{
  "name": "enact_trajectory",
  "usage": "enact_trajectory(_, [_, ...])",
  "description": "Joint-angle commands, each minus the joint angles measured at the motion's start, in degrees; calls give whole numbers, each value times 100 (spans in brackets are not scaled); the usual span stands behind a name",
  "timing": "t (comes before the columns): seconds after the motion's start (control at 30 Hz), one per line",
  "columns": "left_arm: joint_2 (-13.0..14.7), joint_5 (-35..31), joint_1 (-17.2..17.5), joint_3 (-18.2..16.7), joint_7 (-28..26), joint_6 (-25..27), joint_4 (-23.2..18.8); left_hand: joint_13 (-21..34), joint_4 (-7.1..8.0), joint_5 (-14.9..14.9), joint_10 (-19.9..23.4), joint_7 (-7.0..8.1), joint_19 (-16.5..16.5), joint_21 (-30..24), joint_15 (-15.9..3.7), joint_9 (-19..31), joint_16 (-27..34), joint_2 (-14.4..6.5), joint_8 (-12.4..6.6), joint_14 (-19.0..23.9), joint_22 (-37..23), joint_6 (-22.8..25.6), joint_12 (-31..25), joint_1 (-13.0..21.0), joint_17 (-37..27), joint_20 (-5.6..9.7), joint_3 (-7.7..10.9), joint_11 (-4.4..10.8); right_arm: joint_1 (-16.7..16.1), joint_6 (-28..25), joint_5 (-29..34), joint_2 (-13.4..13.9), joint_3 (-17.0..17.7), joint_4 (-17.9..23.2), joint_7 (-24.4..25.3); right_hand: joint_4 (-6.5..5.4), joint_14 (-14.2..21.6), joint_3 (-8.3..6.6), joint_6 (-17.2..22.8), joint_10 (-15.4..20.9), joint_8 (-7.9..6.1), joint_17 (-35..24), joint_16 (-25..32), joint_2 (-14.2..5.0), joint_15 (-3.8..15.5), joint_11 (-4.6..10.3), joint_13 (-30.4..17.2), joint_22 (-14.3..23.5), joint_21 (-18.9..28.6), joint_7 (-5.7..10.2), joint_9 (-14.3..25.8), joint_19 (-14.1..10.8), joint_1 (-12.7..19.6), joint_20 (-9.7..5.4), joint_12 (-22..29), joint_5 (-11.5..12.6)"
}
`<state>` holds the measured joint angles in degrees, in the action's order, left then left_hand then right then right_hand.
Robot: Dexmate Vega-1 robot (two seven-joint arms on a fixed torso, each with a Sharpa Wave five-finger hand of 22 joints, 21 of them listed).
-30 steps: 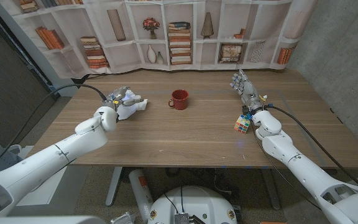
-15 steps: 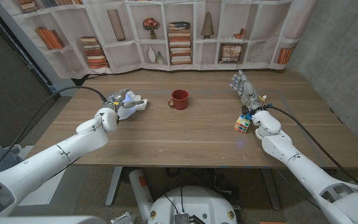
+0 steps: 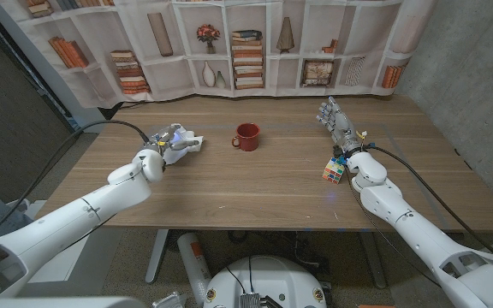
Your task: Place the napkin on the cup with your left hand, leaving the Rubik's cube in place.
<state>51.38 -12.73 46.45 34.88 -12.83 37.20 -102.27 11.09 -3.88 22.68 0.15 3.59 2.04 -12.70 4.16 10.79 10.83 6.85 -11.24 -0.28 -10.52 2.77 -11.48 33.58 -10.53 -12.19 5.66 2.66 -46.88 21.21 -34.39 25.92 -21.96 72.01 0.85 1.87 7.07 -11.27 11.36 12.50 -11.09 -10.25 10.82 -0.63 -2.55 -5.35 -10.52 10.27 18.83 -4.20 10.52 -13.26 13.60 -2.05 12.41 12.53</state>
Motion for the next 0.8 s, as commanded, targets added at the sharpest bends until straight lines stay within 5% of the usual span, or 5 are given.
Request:
enact_trajectory(0.03, [-223,55,-196,188,4,-118,451,5,7,22,-3,23,16,13,42,27,20,-15,-19,-14,-13,-1,-27,79,-17,-14,-12,-9,-56,-45,-17,50,39,78,86,40,51,-2,64,42,-9,-31,2,-48,6,-4,-9,10,-28,-8,24,-49,-7,-30,-20,-11])
enact_trajectory(0.63, [-321,110,-238,286,-45,-219,651,6,-20,27,34,30,36,19,35,28,31,-49,-30,15,-15,18,-44,156,-16,-12,-5,29,-83,-48,-41,55,49,79,80,46,57,5,69,46,-9,-31,2,-52,-4,-8,-9,11,-60,0,25,-58,-11,-29,-20,-12])
enact_trajectory(0.8, [-316,64,-258,317,-38,-92,584,8,-102,29,27,41,152,-11,-20,30,46,-221,-53,65,-24,58,-43,409,-15,2,105,65,-86,-5,-48,42,53,42,59,48,60,6,72,60,-10,-32,2,-57,-11,-16,-9,12,-69,1,25,-60,-12,-26,-16,-12])
